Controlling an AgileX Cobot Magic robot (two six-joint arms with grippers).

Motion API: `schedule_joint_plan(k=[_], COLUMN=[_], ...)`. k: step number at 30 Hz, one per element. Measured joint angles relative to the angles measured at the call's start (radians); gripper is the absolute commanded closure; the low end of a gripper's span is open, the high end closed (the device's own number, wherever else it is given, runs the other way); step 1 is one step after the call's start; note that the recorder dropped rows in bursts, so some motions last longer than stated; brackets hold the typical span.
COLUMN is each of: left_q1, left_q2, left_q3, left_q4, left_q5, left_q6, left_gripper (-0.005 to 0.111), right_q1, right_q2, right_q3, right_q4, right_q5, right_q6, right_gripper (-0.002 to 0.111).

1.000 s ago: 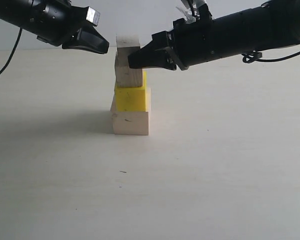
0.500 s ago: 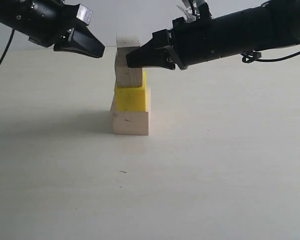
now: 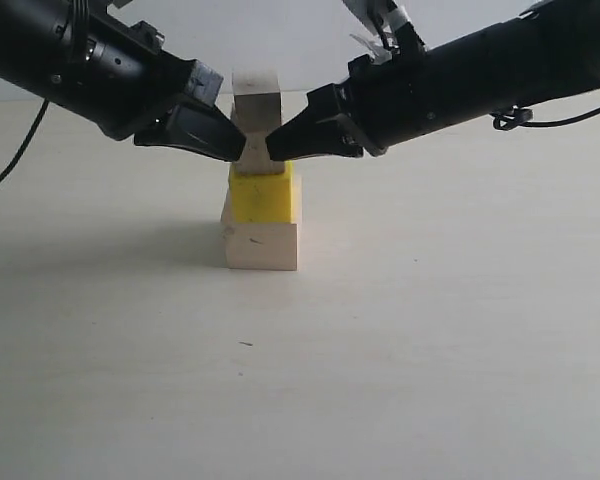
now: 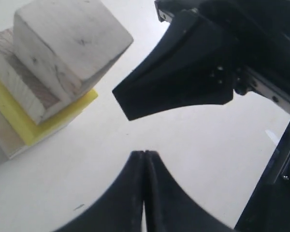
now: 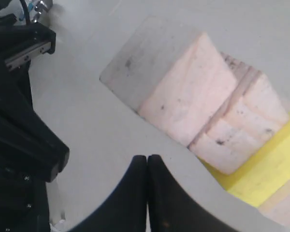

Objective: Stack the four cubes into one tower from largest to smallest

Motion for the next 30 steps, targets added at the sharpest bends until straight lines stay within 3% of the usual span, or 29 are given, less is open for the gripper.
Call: schedule_joint_plan(k=[11, 30], left_q1=[0.000, 0.000], left_q2=[0.051, 0.052], left_q3=[0.002, 0.002], left_q4=[-0.057, -0.067], left_q5=[-0.035, -0.101], left_q6=[0.054, 0.072], left_gripper=[0.107, 0.107], right_q1=[0.000, 0.000], right_q2=[-0.067, -0.067], right_q3=[0.000, 0.000], right_q4=[-0.146, -0.165], right_q5=[-0.089, -0.130], right_q6=[0.117, 0.155], right_gripper=[0.108, 0.108])
